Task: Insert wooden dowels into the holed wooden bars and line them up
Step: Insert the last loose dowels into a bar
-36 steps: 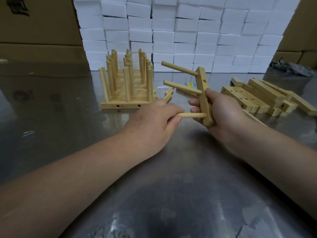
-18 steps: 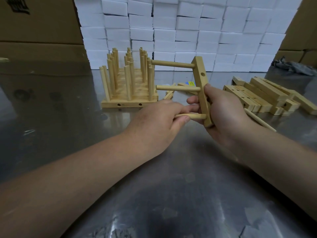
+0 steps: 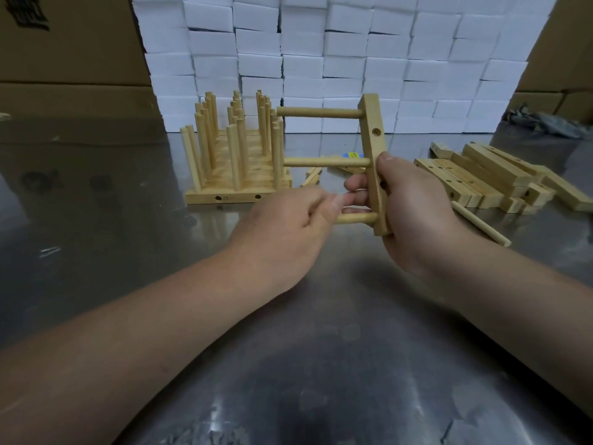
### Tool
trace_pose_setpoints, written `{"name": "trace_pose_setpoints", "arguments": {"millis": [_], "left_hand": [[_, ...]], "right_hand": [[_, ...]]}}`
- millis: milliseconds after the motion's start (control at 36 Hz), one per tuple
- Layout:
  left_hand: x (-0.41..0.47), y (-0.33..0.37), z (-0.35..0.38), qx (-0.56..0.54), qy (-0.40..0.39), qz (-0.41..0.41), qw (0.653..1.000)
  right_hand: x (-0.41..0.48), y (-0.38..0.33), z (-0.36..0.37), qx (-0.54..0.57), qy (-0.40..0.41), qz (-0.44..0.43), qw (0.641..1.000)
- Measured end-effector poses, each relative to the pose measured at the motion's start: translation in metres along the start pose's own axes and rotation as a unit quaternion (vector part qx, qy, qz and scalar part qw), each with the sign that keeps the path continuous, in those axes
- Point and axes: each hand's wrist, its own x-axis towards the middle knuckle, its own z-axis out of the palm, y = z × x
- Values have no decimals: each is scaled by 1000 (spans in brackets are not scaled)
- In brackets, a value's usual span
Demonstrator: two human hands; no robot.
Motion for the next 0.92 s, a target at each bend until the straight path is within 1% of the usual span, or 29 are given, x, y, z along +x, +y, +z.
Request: {"name": "trace_pose_setpoints", "arguments": {"millis": [83,139,194,250,306,444,695,750,861,917], "left_hand": [[1,-2,-3,-87,62,-42,993],[2,-3,-6,-155,104,-91,978],[4,-5,-9,-190,113,-134,966],[4,-6,-9,-163,76,-144,973],[2,-4,-7,-159,36,-143,976],[2,-2,0,-173,-2,-147,974],[3,-2,2,-196,0,-168,966],[3,-2,1,-184,2,-169,968],[5,-2,-3,-161,6,-199,967],[7,-4,-8,-139,6,-213,967]], "right_hand": [[4,-2,-1,37,29,42,998],[6,-5,-4,78,46,62,994],[6,-9,-6,114,49,72,990],[5,-11,-6,143,37,78,986],[3,-10,-4,156,16,82,984],[0,-3,3,166,-39,104,980],[2,5,6,138,-39,100,985],[3,7,6,130,-45,99,986],[4,9,4,102,-56,96,988],[3,8,1,68,-74,89,991]]}}
